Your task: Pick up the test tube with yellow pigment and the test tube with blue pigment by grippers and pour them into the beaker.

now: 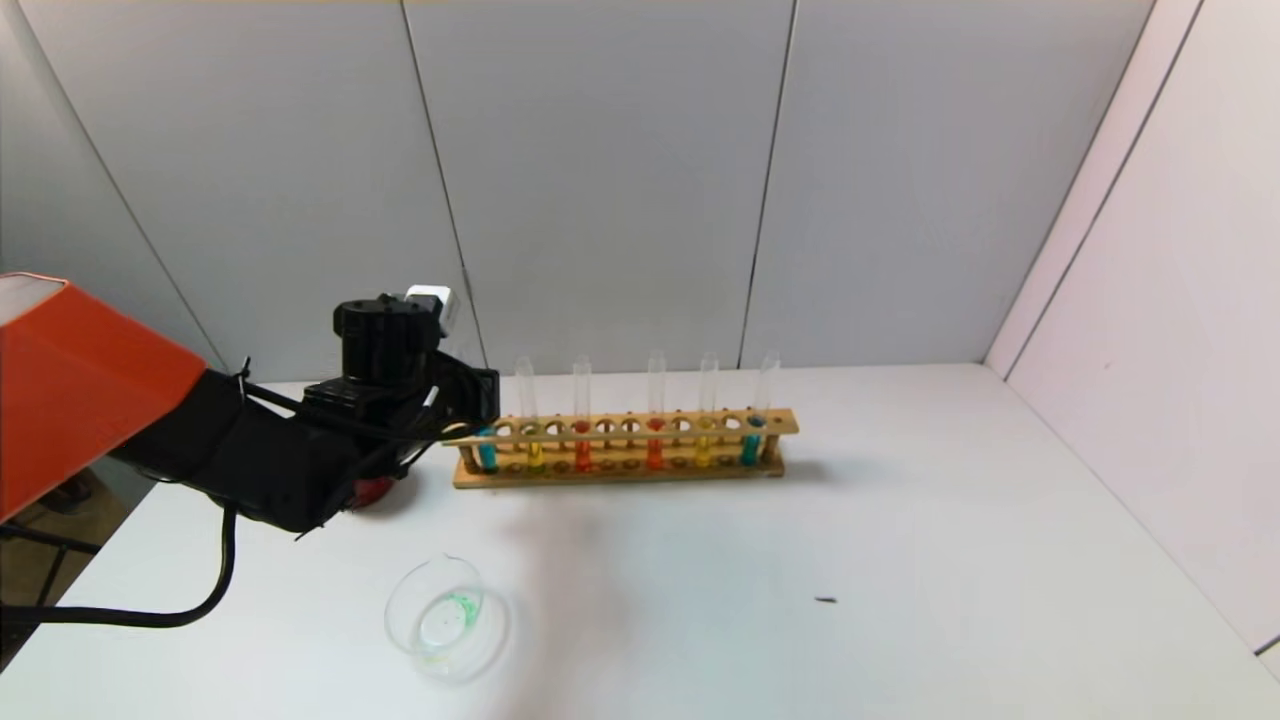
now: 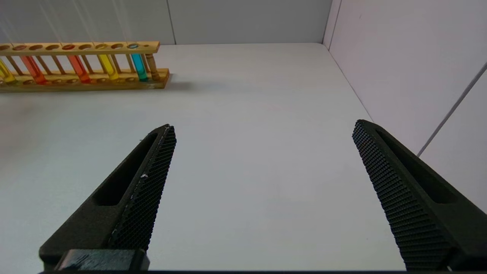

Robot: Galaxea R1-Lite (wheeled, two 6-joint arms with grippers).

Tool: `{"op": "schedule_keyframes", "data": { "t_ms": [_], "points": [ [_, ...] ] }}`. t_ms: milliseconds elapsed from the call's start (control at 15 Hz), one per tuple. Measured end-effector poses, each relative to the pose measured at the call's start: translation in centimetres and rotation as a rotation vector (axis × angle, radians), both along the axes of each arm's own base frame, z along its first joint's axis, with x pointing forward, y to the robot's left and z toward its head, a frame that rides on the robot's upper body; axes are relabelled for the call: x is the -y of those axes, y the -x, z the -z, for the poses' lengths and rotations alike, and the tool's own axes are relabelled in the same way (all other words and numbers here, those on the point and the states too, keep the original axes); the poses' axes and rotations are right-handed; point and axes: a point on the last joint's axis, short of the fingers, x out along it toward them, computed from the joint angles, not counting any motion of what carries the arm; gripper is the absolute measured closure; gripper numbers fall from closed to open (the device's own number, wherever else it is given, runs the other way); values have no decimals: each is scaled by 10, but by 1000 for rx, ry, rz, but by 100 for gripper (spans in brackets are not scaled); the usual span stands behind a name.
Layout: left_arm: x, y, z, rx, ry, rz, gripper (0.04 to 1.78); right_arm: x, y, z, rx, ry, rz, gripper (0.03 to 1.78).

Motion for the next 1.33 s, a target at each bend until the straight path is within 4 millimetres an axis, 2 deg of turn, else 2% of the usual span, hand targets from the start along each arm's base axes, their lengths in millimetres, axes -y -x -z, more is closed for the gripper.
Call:
{"op": "schedule_keyframes", "data": {
  "t_ms": [400,933,1133,1333],
  "points": [
    [0,2,-28,3,0,1,149,0,0,0,0,0,0,11],
    [-5,10,-75,46,-5,-5,149,0,0,0,0,0,0,11],
    [-9,22,-95,58,-6,-17,149,0,0,0,0,0,0,11],
    [-17,45,-115,53,-12,-30,149,0,0,0,0,0,0,11]
  ]
}}
